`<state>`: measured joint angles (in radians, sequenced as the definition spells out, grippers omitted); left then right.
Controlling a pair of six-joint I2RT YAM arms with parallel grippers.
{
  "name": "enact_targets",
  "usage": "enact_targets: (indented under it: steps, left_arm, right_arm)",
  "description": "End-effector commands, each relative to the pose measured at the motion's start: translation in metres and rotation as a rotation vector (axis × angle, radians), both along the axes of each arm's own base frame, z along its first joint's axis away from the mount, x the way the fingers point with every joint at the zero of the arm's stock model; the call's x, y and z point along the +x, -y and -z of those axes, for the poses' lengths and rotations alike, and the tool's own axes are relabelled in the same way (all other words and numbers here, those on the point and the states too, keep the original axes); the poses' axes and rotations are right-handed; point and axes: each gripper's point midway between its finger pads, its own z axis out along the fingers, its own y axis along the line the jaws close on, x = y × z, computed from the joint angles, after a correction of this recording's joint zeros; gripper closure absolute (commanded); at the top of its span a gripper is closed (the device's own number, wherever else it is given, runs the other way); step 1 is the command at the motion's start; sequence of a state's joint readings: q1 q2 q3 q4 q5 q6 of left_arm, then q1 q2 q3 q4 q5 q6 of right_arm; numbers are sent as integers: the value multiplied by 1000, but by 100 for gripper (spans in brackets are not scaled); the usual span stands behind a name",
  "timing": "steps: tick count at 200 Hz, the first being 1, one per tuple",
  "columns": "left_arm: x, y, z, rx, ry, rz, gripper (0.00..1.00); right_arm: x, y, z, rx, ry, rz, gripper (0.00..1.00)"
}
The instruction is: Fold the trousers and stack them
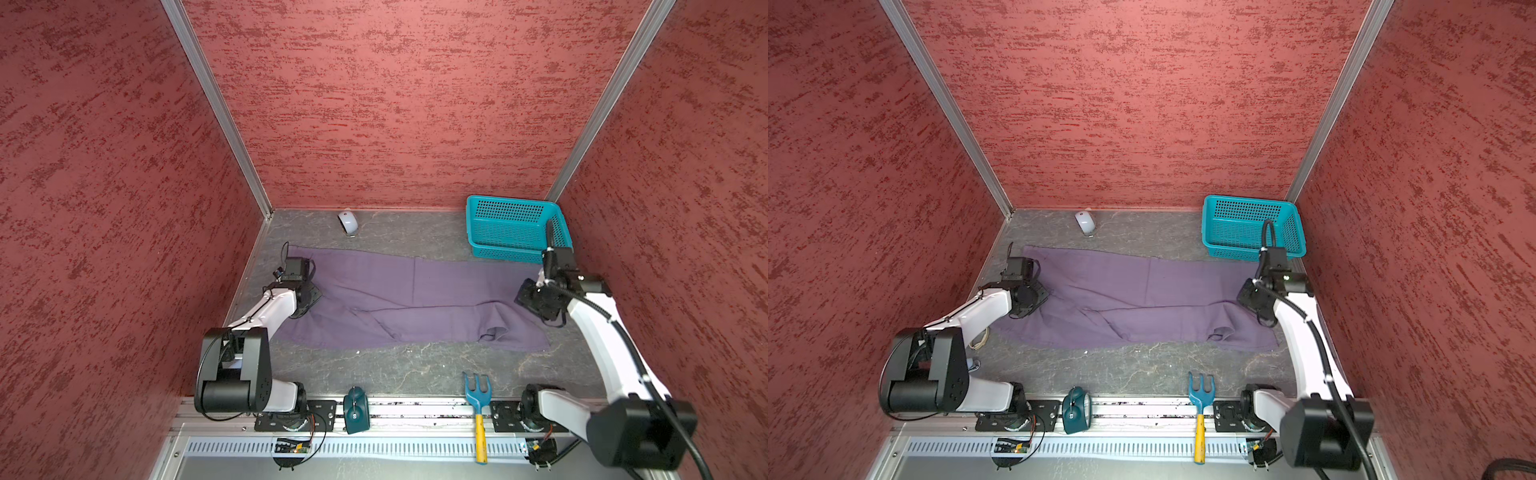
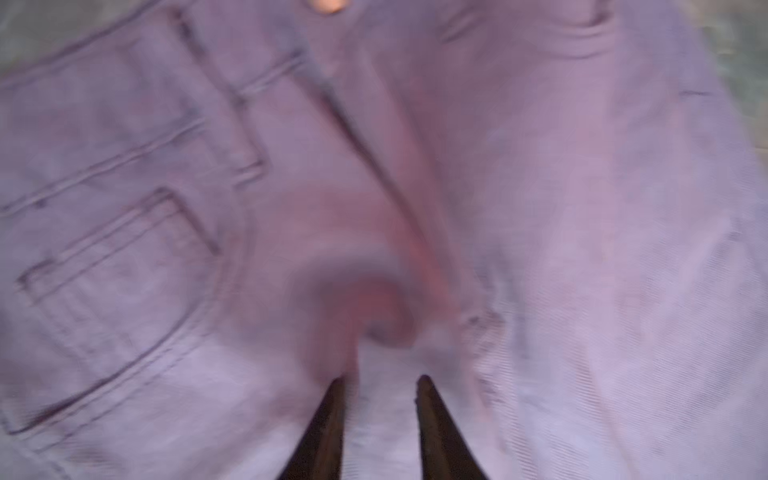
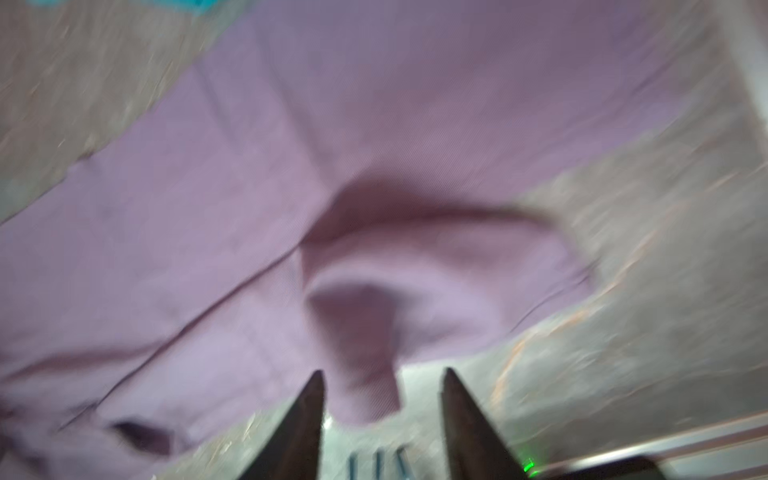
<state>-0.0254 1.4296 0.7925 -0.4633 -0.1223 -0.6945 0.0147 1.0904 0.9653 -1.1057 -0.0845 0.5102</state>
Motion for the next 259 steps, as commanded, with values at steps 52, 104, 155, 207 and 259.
enact_targets:
  steps: [52, 104, 155, 207, 259]
  left_arm:
    - [18, 83, -6, 5, 27, 206, 44]
    - [5, 110, 7, -12, -24, 280, 38]
    - [9, 141, 27, -10, -83, 351, 48]
    - [21, 148, 43, -12, -142, 386, 100]
    - [49, 129, 15, -63, -56, 330, 100]
  right_arm:
    - [-66, -42, 64, -60, -245, -84, 37]
    - [-20, -37, 84, -184, -195, -124, 34]
    - [10, -46, 101, -215, -205, -202, 46]
    - [7, -40, 71, -248, -226, -242, 100]
    - [-21, -43, 4, -60, -182, -162, 100]
